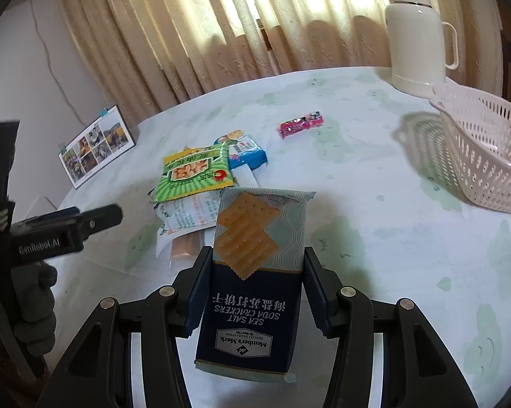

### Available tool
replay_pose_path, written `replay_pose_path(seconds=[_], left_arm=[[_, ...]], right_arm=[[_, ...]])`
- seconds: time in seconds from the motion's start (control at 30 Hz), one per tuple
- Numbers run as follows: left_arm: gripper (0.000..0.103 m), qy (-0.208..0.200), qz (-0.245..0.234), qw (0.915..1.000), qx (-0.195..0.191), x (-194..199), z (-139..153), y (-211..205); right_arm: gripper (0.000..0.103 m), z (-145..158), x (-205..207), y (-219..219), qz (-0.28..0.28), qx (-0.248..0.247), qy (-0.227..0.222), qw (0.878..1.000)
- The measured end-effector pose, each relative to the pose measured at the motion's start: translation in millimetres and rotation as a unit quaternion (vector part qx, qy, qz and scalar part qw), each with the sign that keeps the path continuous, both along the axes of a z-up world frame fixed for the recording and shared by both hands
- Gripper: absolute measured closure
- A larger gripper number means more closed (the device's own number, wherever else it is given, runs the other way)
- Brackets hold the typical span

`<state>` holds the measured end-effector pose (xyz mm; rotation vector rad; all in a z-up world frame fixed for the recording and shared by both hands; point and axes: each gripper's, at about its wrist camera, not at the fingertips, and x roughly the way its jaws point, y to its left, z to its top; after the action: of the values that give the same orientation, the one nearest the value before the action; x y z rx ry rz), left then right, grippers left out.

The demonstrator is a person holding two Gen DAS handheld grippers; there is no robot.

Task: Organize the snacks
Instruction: 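Grasp the green peanut bag with the left gripper while the right gripper holds the cracker box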

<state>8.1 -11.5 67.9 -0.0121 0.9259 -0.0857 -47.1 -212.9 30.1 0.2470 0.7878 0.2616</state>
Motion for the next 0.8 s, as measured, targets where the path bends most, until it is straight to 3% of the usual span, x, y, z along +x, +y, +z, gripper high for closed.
replay_pose_path(seconds=[0.13,0.43,0.8], left_arm=[[0.001,0.01,0.0,0.9997,-0.022,18,2,-22],[0.001,0.04,0.033,0.9986,0.003,69,-15,-51],[0.001,0.05,0.048,0.9973,0.023,87,-32,-59]], right_arm=[[0.051,-2,0,-2,0.0,-0.004,-0.004,1.0],[0.051,-4,-1,-6,0.008,0.006,-0.014,1.0],[0.051,-5,1,-5,0.013,0.009,-0.013,1.0]])
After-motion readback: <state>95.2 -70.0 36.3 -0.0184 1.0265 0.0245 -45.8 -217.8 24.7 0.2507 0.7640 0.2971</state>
